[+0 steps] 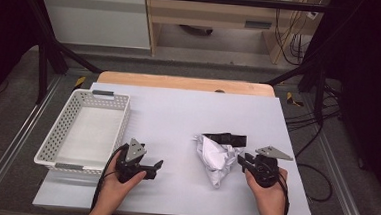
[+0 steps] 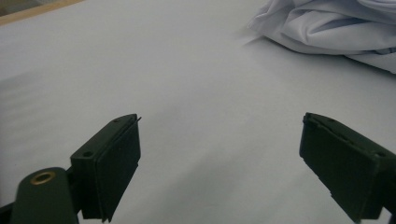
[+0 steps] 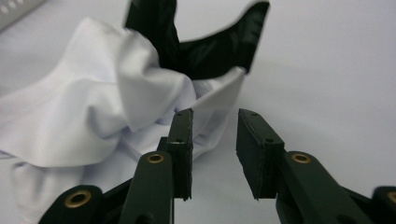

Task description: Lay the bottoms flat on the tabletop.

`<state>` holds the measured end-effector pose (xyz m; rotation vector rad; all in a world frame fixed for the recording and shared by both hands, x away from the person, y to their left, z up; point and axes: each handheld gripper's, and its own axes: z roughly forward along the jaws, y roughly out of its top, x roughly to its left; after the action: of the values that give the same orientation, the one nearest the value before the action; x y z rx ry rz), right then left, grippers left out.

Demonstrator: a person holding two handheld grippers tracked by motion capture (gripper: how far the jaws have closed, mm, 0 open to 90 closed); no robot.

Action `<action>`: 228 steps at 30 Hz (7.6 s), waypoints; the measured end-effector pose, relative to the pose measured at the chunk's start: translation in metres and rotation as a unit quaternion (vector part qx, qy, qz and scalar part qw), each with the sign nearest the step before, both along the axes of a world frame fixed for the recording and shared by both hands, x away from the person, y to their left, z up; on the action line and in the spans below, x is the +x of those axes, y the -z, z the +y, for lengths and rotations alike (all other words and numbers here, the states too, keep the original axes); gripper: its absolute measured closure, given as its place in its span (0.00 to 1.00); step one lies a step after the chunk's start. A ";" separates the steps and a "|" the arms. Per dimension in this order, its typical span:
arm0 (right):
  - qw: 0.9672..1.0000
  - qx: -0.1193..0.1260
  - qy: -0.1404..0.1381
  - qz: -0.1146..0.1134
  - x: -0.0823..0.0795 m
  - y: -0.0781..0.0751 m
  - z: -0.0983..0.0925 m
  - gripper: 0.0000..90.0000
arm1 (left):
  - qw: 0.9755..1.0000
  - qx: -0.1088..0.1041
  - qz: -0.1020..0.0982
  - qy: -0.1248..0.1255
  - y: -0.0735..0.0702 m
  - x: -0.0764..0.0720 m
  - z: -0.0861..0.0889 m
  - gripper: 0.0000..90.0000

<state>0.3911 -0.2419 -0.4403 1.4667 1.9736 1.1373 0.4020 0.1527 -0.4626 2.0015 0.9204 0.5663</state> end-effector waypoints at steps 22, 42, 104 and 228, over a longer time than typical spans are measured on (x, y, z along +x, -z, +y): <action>0.996 0.002 -0.092 0.006 0.004 0.010 0.052 0.36 | 1.000 0.004 0.002 0.008 0.003 -0.001 -0.006 0.14; 0.986 -0.078 -0.149 0.000 0.013 0.023 0.107 0.95 | 1.000 0.006 0.002 0.008 0.003 0.000 -0.007 0.14; 0.992 -0.047 -0.110 0.045 -0.002 0.032 0.077 0.49 | 1.000 0.004 0.004 0.014 0.003 -0.002 -0.009 0.14; 0.982 -0.035 -0.186 -0.007 0.009 0.005 0.130 0.48 | 0.998 0.019 0.023 0.048 -0.002 -0.012 -0.031 0.36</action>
<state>0.4000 -0.1116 -0.4452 1.0769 2.3171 1.2045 0.3898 0.1218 -0.4603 2.0878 0.8431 0.4885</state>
